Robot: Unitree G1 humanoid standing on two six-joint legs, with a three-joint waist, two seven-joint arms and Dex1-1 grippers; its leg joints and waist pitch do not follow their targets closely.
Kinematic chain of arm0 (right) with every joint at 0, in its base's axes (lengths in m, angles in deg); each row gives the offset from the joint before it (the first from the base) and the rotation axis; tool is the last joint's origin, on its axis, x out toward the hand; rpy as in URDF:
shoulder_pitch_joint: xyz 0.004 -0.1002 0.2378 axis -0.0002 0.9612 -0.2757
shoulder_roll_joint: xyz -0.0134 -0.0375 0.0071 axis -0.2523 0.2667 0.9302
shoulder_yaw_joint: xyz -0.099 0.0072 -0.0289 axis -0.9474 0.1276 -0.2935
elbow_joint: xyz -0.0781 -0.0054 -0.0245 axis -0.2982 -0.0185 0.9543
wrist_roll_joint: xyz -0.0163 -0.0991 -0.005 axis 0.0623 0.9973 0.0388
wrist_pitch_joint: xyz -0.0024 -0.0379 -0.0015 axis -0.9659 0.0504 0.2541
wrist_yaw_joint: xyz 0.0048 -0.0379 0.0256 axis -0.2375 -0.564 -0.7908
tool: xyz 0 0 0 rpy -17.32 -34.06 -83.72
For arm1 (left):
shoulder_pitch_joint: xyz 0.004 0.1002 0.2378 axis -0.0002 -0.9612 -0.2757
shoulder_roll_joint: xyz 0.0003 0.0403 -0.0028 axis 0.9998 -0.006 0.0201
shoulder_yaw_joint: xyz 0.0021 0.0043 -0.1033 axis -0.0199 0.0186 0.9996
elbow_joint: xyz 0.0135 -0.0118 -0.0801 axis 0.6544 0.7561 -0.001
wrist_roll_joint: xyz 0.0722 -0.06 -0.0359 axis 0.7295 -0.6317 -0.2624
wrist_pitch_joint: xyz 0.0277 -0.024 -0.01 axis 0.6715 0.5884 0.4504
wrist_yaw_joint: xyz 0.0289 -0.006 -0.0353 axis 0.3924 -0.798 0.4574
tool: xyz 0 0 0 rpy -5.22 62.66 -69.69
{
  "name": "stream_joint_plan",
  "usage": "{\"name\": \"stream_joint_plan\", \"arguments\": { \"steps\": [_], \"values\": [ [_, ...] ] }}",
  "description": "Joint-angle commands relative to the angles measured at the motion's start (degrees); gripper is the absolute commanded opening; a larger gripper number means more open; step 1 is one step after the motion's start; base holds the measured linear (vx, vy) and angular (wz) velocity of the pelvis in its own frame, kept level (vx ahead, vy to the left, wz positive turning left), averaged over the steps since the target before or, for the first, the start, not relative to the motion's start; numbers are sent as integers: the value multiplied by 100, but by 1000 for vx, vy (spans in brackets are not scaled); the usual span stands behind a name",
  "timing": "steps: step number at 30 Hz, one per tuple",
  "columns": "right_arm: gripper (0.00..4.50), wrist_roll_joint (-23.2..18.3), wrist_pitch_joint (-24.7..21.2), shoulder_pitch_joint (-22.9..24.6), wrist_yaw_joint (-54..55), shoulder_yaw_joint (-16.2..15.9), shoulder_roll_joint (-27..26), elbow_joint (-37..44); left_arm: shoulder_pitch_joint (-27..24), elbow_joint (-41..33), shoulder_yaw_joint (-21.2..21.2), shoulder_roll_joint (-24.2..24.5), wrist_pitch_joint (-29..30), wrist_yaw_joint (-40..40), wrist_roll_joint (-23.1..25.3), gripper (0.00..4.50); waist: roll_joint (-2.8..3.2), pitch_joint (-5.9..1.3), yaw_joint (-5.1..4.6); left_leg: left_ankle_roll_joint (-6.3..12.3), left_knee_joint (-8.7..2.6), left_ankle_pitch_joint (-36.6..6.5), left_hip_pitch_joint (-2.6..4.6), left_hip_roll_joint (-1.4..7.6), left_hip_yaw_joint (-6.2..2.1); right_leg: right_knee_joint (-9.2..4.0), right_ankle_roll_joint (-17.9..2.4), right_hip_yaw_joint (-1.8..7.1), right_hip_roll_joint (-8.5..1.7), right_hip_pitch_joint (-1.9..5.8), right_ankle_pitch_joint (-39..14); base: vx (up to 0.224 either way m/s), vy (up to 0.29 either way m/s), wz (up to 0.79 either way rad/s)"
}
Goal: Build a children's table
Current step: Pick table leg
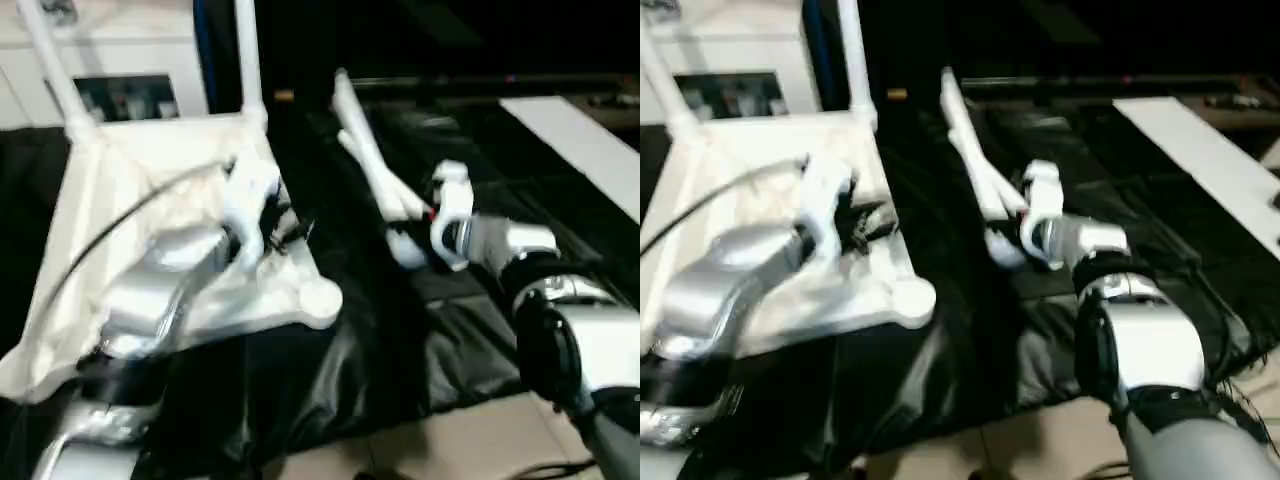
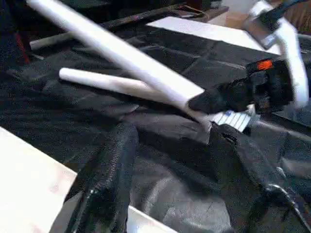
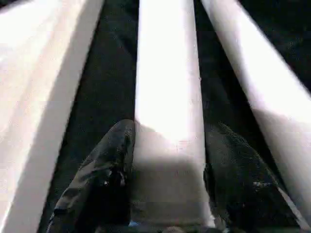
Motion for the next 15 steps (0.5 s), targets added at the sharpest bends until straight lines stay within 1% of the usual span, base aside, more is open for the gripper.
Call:
{"name": "stream_joint_plan", "arguments": {
  "steps": [1, 2, 3, 4, 5, 6, 7, 8, 9, 10, 11, 12, 13, 14, 15],
  "values": [
    [188, -193, 114, 239, -399, 98, -28, 392, 96, 160, -24, -173, 53, 151, -23, 303, 66, -473, 16, 0, -344, -1363, 40, 125, -14, -392, -1134, 271, -343, 327, -1303, 0, 0, 0],
    [188, -323, 149, 340, -617, 184, -60, 613, 145, 244, -5, -273, 62, 234, -38, 310, 90, -493, 26, 50, -331, -1239, 33, 131, -11, -372, -1184, 274, -345, 340, -1104, 0, 0, 0],
    [188, -478, 113, 436, -824, 267, -95, 855, 198, 340, 34, -353, 93, 319, -50, 310, 81, -513, 30, 107, -326, -1101, 24, 140, -17, -341, -1269, 266, -346, 361, -884, 0, 0, 0],
    [188, -478, 113, 436, -824, 267, -95, 855, 198, 340, 34, -353, 93, 319, -50, 333, 73, -521, 31, 144, -319, -1007, 10, 136, -17, -325, -1301, 263, -340, 372, -757, 0, 0, 0],
    [188, -892, -63, 870, -1462, 277, -224, 1813, 340, 577, 218, -614, 141, 475, -208, 342, 75, -517, 36, 231, -311, -917, 12, 135, -3, -324, -1350, 265, -326, 367, -588, 0, 0, 0],
    [188, -1123, -243, 1164, -1774, 210, -286, 2433, 417, 668, 336, -771, 176, 494, -374, 342, 67, -531, 58, 344, -295, -786, 0, 146, -7, -291, -1370, 268, -329, 395, -353, 0, 0, 0],
    [188, -1304, -409, 1405, -1977, 129, -322, 2928, 490, 736, 474, -914, 274, 544, -538, 352, 60, -550, 74, 426, -287, -678, 7, 164, -14, -276, -1381, 259, -335, 387, -254, 0, 0, 0],
    [188, -1424, -520, 1560, -2098, 75, -343, 3242, 542, 783, 572, -1015, 342, 583, -641, 352, 48, -539, 83, 481, -282, -579, -8, 145, -3, -285, -1380, 258, -310, 397, -167, 0, 0, 0],
    [188, -1660, -740, 1870, -2294, -55, -365, 3854, 659, 866, 753, -1213, 449, 600, -866, 364, 50, -532, 123, 557, -271, -504, -7, 161, -3, -286, -1399, 263, -319, 387, -76, 0, 0, 0],
    [187, -1737, -807, 1973, -2347, -104, -366, 4051, 702, 892, 801, -1273, 469, 582, -944, 377, 45, -523, 128, 543, -286, -636, -7, 174, -9, -313, -1439, 242, -344, 367, -360, 0, 0, 0],
    [187, -1884, -983, 2183, -2470, -223, -331, 4421, 801, 925, 1021, -1447, 657, 660, -1229, 377, 52, -512, 127, 500, -287, -722, -4, 160, 4, -342, -1411, 243, -344, 368, -553, 0, 0, 0],
    [187, -1931, -1033, 2257, -2510, -262, -319, 4546, 832, 940, 1092, -1502, 714, 698, -1318, 389, 54, -505, 153, 453, -280, -825, 20, 157, 12, -370, -1386, 247, -350, 357, -727, 0, 0, 0],
    [187, -2001, -1083, 2353, -2566, -305, -308, 4708, 879, 975, 1187, -1570, 786, 761, -1423, 394, 67, -480, 145, 367, -303, -1022, 31, 166, 1, -422, -1319, 249, -357, 338, -1071, 0, 0, 0],
    [187, -2044, -1109, 2414, -2599, -328, -303, 4809, 908, 1000, 1240, -1608, 822, 798, -1479, 394, 53, -471, 150, 273, -313, -1210, 37, 151, -3, -464, -1182, 237, -361, 334, -1466, 0, 0, 0],
    [187, -2106, -1227, 2579, -2633, -389, -297, 5085, 992, 1073, 1407, -1723, 810, 848, -1670, 401, 74, -451, 151, 210, -319, -1329, 50, 137, 0, -527, -1029, 233, -355, 317, -1777, 0, 0, 0]
  ]
}}
